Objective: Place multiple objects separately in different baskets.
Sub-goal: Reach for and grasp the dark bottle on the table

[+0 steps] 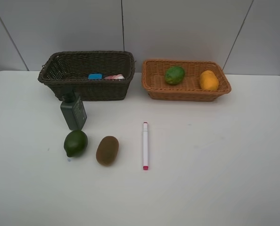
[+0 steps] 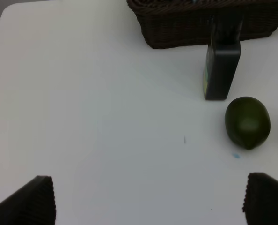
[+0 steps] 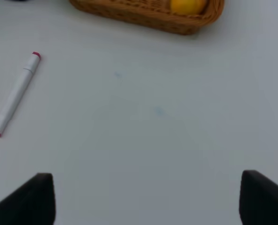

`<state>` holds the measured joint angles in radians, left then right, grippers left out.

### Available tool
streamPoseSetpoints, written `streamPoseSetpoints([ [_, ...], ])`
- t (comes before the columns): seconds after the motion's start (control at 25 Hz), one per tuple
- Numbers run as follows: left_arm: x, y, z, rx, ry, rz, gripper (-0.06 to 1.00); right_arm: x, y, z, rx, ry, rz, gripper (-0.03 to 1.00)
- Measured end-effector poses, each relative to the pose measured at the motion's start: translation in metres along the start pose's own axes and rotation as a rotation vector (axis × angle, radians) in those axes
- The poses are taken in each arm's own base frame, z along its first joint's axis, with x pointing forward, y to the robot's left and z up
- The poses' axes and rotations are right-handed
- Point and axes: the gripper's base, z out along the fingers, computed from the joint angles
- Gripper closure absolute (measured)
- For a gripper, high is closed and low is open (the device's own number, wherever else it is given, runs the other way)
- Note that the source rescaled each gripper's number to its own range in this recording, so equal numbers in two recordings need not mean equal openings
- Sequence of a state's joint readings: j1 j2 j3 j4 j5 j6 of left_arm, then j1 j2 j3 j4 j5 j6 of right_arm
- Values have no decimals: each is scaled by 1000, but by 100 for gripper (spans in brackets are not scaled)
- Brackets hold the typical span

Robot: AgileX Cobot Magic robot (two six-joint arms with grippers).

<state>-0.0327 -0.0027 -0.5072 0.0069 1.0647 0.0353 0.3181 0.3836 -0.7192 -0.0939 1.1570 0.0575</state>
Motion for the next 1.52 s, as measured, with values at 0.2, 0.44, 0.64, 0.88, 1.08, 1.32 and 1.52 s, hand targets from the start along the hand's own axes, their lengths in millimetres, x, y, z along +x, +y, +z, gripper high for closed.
streamPoseSetpoints([
  [0.2, 0, 0, 0, 0, 0, 0, -6, 25, 1, 0, -14, -106, -1, -1],
  [0.44, 0, 0, 0, 0, 0, 0, -6, 48, 3, 11, -39, -136, 9, -1],
  [0.64, 0, 0, 0, 0, 0, 0, -6, 52, 3, 8, -39, -163, 6, -1],
  [0.88, 0, 0, 0, 0, 0, 0, -6, 56, 3, 4, -40, -197, 8, -1],
  [1.08, 0, 0, 0, 0, 0, 0, -6, 56, 3, 4, -40, -198, 8, -1],
  [1.32, 0, 0, 0, 0, 0, 0, -6, 62, 2, -3, -24, -256, 25, -1],
  [1.52, 0, 0, 0, 0, 0, 0, -6, 65, 3, -6, 71, -274, 81, -1],
])
